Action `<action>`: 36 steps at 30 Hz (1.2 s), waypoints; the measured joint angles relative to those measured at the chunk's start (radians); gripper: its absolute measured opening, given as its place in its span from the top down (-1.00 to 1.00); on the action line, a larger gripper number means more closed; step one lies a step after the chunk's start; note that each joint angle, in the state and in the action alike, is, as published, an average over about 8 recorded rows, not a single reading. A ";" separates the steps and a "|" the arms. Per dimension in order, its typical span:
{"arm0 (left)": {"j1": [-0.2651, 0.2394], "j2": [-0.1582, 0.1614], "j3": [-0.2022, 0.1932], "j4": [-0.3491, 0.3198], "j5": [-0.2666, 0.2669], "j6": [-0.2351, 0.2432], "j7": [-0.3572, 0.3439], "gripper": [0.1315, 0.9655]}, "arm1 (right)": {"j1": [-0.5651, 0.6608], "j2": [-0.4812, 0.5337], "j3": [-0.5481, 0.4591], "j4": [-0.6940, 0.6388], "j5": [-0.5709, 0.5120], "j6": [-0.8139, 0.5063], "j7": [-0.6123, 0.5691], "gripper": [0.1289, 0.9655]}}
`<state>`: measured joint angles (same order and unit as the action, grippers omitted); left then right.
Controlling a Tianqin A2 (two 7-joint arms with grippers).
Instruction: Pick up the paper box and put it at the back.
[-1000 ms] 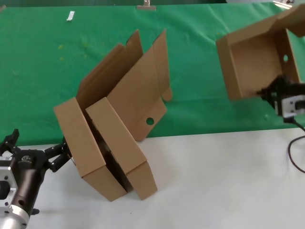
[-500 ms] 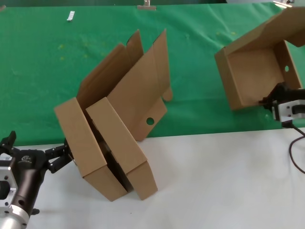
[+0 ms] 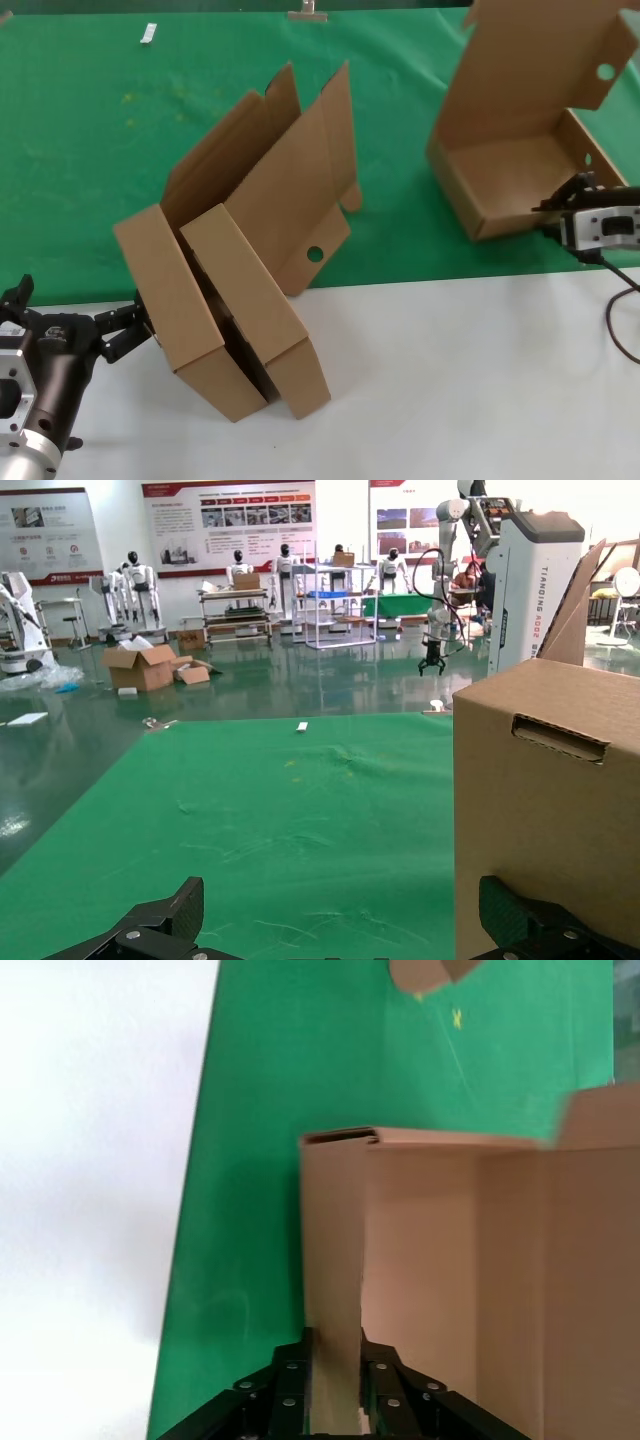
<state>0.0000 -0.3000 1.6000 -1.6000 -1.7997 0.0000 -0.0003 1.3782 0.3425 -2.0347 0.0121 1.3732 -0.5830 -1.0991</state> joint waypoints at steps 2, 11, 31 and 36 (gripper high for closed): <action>0.000 0.000 0.000 0.000 0.000 0.000 0.000 -1.00 | 0.001 0.000 0.004 0.001 0.004 -0.016 -0.005 0.83; 0.000 0.000 0.000 0.000 0.000 0.000 0.000 -1.00 | 0.027 0.025 0.043 0.004 0.042 -0.085 -0.037 0.56; 0.000 0.000 0.000 0.000 0.000 0.000 0.000 -1.00 | -0.105 0.290 0.220 0.447 0.259 -0.440 0.218 -0.30; 0.000 0.000 0.000 0.000 0.000 0.000 0.000 -1.00 | -0.285 0.322 0.377 0.669 0.412 -0.479 0.284 -0.54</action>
<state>0.0000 -0.3000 1.6000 -1.6000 -1.7997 0.0000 -0.0003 1.0930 0.6643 -1.6578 0.6815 1.7854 -1.0622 -0.8151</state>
